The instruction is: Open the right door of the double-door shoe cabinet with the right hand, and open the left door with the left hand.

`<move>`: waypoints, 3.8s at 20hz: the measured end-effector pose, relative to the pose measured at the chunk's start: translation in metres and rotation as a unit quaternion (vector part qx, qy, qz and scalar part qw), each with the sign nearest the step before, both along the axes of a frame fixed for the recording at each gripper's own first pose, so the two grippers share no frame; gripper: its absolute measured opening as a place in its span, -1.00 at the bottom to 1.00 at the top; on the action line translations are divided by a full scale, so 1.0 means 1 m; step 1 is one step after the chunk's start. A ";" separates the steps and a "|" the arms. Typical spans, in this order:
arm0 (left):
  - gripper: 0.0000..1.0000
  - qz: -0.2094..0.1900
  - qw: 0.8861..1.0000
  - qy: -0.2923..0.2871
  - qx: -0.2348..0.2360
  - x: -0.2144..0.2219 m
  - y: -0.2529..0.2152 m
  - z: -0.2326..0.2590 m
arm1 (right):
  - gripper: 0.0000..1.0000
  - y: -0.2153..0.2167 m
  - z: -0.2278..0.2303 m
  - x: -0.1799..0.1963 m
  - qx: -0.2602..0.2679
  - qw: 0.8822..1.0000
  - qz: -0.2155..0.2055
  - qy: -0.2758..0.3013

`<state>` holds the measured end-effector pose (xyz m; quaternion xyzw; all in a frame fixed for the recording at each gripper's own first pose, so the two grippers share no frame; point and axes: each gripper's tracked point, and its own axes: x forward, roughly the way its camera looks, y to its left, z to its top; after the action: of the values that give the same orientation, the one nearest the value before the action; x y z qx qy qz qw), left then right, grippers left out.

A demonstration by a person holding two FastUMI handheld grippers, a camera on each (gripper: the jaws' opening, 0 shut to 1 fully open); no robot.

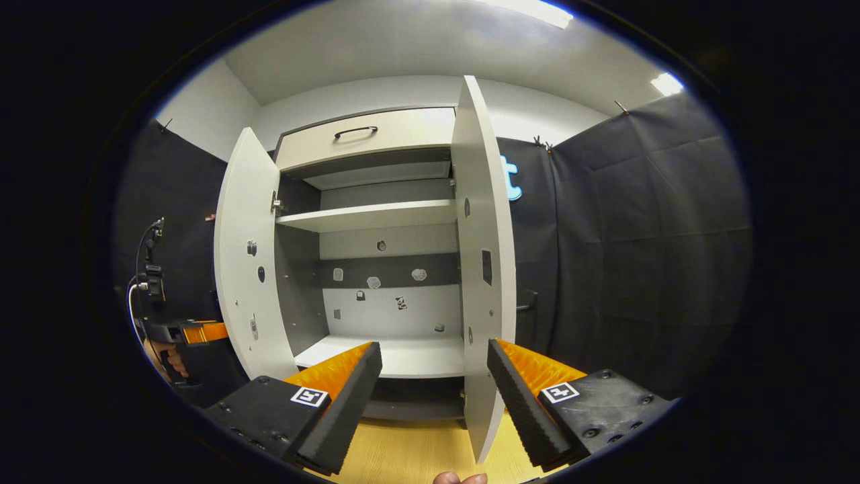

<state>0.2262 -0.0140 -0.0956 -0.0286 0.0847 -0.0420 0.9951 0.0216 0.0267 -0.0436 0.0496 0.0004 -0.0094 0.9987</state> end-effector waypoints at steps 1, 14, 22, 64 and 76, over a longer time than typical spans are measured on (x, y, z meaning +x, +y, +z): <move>-0.70 0.001 1.000 0.001 0.002 0.000 0.000 0.000 | 0.98 0.002 0.000 -0.001 -0.001 1.000 0.001 0.001; -0.90 0.051 0.999 0.005 0.013 0.000 0.055 -0.001 | 0.98 0.015 0.000 -0.004 -0.003 1.000 0.006 0.002; -0.89 0.050 0.999 0.002 0.002 -0.002 0.049 -0.001 | 0.98 0.018 0.002 -0.008 -0.002 1.000 0.009 0.001; 0.94 0.041 0.995 -0.085 0.026 -0.097 -0.112 0.068 | 0.97 0.013 0.030 -0.012 0.002 0.999 0.026 -0.022; 0.94 0.022 0.995 -0.079 0.055 -0.096 -0.127 0.067 | 0.97 0.012 0.033 -0.017 -0.002 0.999 0.025 -0.028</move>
<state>0.1298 -0.1406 -0.0287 0.0277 0.0072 -0.0177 0.9994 0.0044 0.0385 -0.0110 0.0479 -0.0260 0.0167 0.9984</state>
